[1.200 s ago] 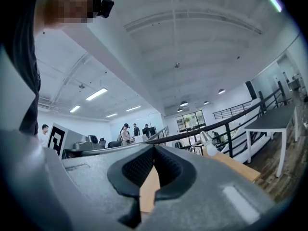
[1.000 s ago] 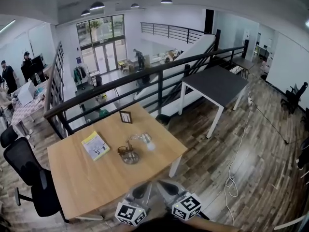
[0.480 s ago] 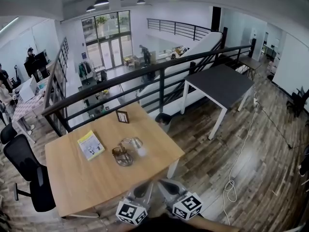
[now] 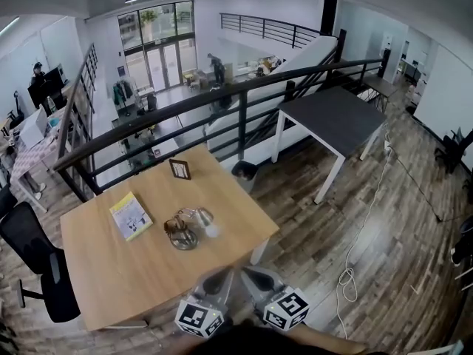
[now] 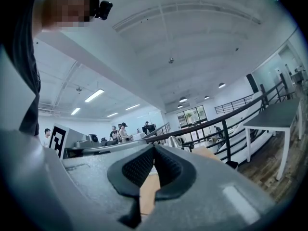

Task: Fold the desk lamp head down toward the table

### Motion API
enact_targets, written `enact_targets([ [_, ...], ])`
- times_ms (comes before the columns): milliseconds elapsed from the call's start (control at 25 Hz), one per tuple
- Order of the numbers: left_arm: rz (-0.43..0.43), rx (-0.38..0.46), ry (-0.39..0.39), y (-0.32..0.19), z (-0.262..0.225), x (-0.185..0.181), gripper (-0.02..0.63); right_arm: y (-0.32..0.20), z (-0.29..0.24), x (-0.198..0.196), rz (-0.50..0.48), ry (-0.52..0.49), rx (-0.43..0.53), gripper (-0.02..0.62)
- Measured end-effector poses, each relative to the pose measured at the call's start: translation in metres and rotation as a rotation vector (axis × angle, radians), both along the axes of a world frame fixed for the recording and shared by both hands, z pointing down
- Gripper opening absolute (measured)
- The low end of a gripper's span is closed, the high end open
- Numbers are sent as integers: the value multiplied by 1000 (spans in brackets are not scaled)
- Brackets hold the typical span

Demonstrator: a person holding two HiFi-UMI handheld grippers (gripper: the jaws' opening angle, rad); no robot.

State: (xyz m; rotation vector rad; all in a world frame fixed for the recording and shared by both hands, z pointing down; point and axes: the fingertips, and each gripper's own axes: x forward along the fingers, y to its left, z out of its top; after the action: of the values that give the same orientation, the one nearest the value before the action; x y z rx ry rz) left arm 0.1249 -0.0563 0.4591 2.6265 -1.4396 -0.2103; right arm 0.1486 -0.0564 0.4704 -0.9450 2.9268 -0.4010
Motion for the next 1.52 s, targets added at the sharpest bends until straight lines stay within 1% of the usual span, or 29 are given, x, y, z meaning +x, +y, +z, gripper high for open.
enact_targets([
  [160, -5, -16, 9, -15, 4, -12, 2, -16, 5, -10, -1, 1, -20, 2],
  [280, -8, -6, 13, -30, 3, -22, 2, -32, 1, -20, 1, 10, -4, 2],
  [400, 9, 2, 15, -45, 1, -32, 2, -49, 2, -32, 1, 11, -17, 2],
  [640, 48, 2, 11, -88, -1, -72, 2, -96, 3, -69, 23, 9, -26, 19],
  [760, 80, -10, 0, -106, -3, -92, 2, -113, 2, -90, 37, 18, -42, 40],
  [960, 135, -14, -15, -123, -8, -118, 2, -136, 2, -110, 99, 60, -27, 78],
  [1080, 148, -35, 0, -132, -3, -132, 2, -146, 14, -119, 122, 89, -65, 122],
  [1160, 162, -46, 11, -134, 0, -136, 2, -152, 18, -121, 133, 111, -81, 152],
  [1320, 176, -66, 22, -139, 8, -139, 2, -163, 26, -123, 149, 161, -90, 188],
  [1360, 180, -71, 24, -141, 8, -140, 2, -167, 26, -125, 147, 172, -96, 212],
  [1400, 183, -73, 24, -142, 9, -141, 2, -171, 27, -127, 144, 184, -100, 222],
  [1520, 177, -80, 29, -145, 9, -148, 2, -177, 35, -134, 118, 222, -125, 230],
])
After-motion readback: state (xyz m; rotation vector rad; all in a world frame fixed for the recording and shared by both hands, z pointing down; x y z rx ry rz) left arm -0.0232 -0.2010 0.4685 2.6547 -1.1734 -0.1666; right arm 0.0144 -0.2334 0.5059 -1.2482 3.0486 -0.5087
